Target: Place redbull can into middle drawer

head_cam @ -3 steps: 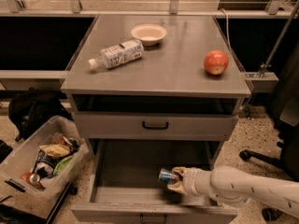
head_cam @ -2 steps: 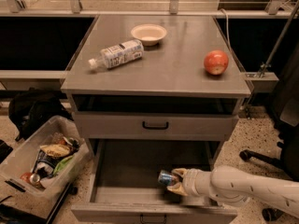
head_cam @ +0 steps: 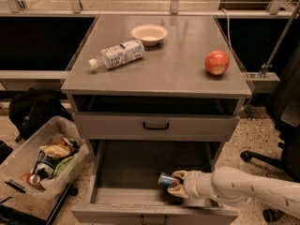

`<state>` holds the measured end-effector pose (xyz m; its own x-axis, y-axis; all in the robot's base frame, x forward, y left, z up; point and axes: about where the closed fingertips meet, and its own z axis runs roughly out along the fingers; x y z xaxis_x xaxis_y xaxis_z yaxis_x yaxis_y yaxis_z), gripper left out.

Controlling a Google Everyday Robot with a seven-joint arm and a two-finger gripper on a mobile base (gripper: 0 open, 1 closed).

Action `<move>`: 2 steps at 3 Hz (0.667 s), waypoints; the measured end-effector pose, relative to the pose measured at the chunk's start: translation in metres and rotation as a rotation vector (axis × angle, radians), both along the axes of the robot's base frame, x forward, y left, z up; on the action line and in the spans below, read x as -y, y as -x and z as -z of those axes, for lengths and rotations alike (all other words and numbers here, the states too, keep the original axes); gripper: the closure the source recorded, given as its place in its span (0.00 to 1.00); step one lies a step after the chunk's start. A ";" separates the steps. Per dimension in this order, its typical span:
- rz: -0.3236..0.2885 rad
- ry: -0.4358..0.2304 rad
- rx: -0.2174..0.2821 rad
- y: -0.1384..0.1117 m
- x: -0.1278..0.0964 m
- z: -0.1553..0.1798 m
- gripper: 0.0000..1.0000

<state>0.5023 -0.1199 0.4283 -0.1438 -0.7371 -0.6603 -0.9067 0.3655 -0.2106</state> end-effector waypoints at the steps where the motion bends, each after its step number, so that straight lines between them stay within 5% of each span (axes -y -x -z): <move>1: 0.000 0.000 0.000 0.000 0.000 0.000 0.81; 2: 0.000 0.000 0.000 0.000 0.000 0.000 0.59</move>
Offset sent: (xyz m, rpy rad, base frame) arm 0.0000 0.0000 0.0000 0.0000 0.0000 0.0000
